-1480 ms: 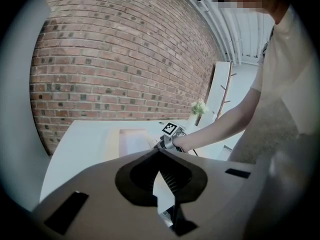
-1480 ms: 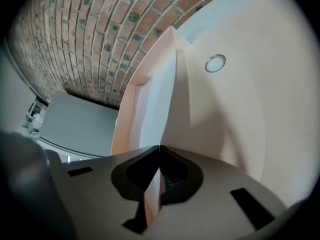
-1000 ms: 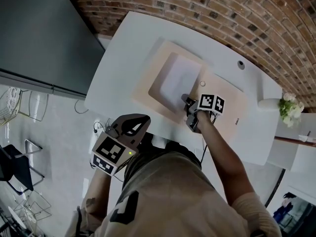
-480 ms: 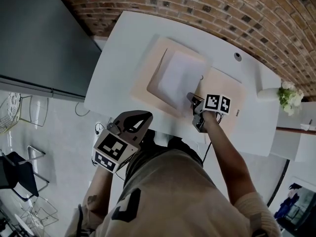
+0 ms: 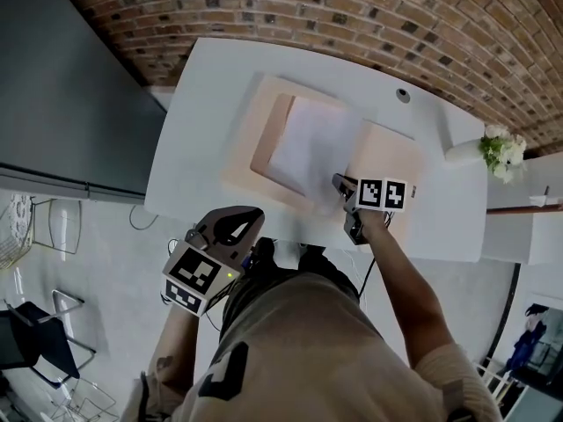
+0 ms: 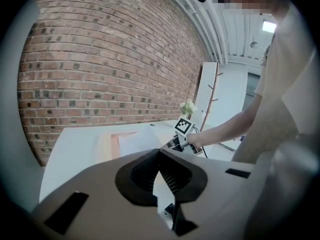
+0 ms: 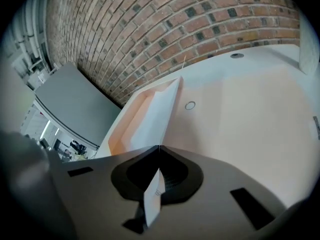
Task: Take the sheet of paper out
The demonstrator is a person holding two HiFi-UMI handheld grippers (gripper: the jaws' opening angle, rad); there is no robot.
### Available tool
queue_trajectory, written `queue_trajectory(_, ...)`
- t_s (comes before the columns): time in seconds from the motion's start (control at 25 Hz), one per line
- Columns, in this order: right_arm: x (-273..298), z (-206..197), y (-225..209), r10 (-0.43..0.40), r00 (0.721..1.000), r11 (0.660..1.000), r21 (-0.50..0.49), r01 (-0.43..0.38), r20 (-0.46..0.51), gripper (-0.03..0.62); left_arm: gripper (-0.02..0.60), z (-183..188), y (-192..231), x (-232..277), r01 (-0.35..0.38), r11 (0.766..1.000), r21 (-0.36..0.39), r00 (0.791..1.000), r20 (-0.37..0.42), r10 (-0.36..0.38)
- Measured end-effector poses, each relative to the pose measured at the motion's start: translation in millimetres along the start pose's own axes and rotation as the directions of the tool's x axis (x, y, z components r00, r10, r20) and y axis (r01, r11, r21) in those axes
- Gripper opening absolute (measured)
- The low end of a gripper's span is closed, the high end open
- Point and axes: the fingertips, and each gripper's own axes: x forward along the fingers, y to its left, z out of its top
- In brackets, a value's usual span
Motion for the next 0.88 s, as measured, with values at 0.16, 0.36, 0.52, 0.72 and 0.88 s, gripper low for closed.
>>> queue_trajectory(0.16, -12.5, -2.1, -1.2, -0.052, 0.998, 0.995, -0.083, 0.054, 0.025, 0.025, 0.014, -2.1, -0.5, -1.9, 0.025, 1.000, 0.013, 1.000, 0.004, -0.025)
queue_trajectory(0.36, -28.6, -6.0, -2.6, -0.112, 0.992, 0.986, -0.115, 0.119, 0.062, 0.025, 0.014, -4.5, -1.9, -6.1, 0.061, 0.998, 0.025, 0.998, 0.007, -0.062)
queue_trajectory(0.52, -45.6, -5.8, -3.0, -0.154, 0.983, 0.975, -0.146, 0.168, 0.099, 0.025, 0.014, -9.1, -1.5, -6.9, 0.091, 0.996, 0.023, 0.996, 0.005, -0.091)
queue_trajectory(0.72, -76.0, -4.3, -2.0, -0.170, 0.972, 0.970, -0.148, 0.194, 0.161, 0.025, 0.014, -9.7, -7.1, -3.0, 0.122, 0.992, 0.020, 0.993, 0.002, -0.122)
queue_trajectory(0.88, -102.3, -8.0, 2.4, -0.144, 0.968, 0.975, -0.135, 0.174, 0.205, 0.023, 0.014, -4.4, -14.2, -0.4, 0.127, 0.992, 0.024, 0.992, 0.005, -0.127)
